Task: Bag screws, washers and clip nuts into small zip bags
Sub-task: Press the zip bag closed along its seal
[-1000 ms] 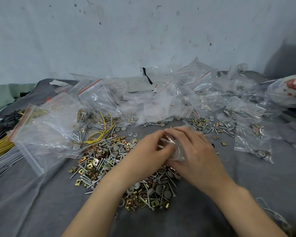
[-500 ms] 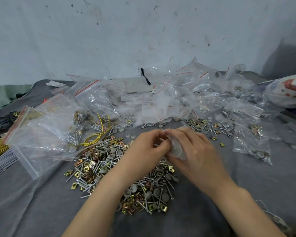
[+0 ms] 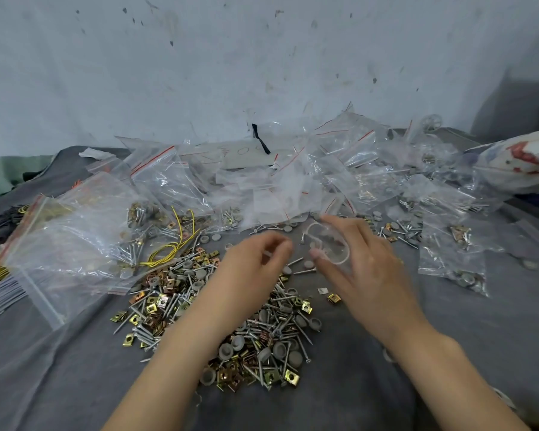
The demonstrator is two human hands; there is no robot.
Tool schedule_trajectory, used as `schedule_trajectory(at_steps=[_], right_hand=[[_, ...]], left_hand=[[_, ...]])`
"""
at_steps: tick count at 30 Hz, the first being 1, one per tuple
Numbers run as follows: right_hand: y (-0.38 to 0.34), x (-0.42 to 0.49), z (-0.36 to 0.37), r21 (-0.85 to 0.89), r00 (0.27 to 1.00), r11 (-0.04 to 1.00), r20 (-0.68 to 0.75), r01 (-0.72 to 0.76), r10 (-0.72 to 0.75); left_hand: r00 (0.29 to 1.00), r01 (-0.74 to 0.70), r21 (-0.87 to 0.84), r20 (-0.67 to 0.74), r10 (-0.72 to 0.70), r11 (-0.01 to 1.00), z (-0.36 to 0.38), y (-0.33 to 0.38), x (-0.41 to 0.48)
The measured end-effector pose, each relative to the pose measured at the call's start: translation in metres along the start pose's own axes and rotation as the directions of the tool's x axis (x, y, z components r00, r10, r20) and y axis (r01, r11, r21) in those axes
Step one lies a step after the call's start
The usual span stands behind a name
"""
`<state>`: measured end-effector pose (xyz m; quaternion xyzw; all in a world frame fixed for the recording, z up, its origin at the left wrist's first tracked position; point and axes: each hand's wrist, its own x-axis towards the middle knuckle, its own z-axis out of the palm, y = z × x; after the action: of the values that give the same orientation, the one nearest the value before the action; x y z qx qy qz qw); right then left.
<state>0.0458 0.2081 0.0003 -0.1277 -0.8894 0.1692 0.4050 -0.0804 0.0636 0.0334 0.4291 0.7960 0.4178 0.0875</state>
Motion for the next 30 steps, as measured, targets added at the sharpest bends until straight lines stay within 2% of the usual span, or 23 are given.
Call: schedule_trajectory(at_steps=[3,5,7,9,11,15,18,21,30], right_hand=[[0.003,0.003,-0.005,0.111,0.994,0.989,-0.05,-0.093,0.099],[0.005,0.005,-0.008,0.133,0.987,0.982,-0.076,-0.132,0.143],[0.006,0.006,-0.01,0.126,0.983,0.981,-0.087,-0.15,0.162],[0.008,0.008,-0.011,0.072,0.984,0.987,-0.09,-0.145,0.152],[0.009,0.008,-0.01,0.015,0.988,0.99,-0.072,-0.139,0.14],[0.011,0.006,-0.006,-0.05,0.993,0.992,0.004,-0.115,0.115],[0.011,0.005,-0.001,-0.052,0.991,0.992,0.061,-0.115,0.118],[0.01,0.005,0.003,-0.027,0.989,0.993,0.085,-0.117,0.119],[0.006,0.005,0.005,-0.018,0.988,0.993,0.097,-0.118,0.119]], left_hand=[[0.993,-0.051,0.315,0.12,0.013,0.948,0.012,-0.009,-0.001],[0.991,-0.013,0.514,0.122,-0.058,0.857,0.016,-0.015,0.0],[0.981,0.058,0.604,0.113,-0.157,0.795,0.015,-0.022,0.0],[0.966,0.065,0.635,0.152,-0.207,0.769,0.016,-0.026,0.0],[0.966,0.044,0.642,0.169,-0.198,0.765,0.016,-0.026,0.0],[0.984,-0.057,0.601,0.171,-0.058,0.797,0.014,-0.015,0.0],[0.949,-0.193,0.568,0.315,0.006,0.8,0.019,-0.008,-0.005],[0.917,-0.262,0.614,0.399,-0.007,0.745,0.027,-0.008,-0.008],[0.94,-0.231,0.649,0.342,-0.007,0.725,0.028,-0.007,-0.005]])
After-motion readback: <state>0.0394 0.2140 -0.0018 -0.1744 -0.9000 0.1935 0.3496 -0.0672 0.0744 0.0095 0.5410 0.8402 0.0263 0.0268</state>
